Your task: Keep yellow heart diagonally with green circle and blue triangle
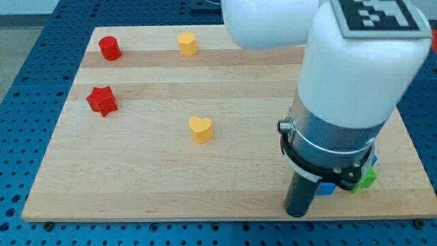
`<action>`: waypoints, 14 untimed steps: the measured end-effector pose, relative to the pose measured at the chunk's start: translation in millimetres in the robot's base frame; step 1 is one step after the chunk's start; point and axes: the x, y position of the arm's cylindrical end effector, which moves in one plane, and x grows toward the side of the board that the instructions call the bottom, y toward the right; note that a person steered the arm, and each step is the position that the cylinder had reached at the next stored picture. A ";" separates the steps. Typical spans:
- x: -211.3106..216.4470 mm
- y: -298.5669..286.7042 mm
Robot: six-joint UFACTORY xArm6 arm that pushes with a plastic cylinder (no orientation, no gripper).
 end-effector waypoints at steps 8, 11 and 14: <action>-39.5 18.6; -38.4 -107.6; -38.3 -222.8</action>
